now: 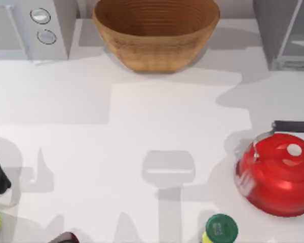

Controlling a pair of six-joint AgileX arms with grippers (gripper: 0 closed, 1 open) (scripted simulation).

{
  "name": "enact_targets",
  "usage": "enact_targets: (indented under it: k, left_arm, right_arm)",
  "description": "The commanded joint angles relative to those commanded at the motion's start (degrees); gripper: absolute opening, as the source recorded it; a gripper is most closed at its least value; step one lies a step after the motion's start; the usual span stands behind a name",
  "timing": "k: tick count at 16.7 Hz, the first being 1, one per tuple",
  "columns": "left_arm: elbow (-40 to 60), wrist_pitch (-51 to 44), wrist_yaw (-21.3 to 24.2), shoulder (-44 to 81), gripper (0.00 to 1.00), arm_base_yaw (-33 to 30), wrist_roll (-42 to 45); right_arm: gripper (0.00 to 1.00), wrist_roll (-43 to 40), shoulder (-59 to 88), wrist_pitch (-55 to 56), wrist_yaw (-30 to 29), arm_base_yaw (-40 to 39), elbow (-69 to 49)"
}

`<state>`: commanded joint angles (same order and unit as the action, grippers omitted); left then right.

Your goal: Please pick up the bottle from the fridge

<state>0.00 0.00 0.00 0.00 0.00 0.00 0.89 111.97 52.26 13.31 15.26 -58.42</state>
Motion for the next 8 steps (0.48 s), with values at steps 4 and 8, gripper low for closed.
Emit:
enact_targets:
  k: [4,8]
  left_arm:
    - [0.0,0.0,0.0,0.0,1.0,0.0,0.0]
    - [0.0,0.0,0.0,0.0,1.0,0.0,0.0]
  right_arm:
    - [0.0,-0.05,-5.11,2.96,1.04,0.96,7.16]
    - [0.0,0.05,-5.01,2.94,1.04,0.68,7.26]
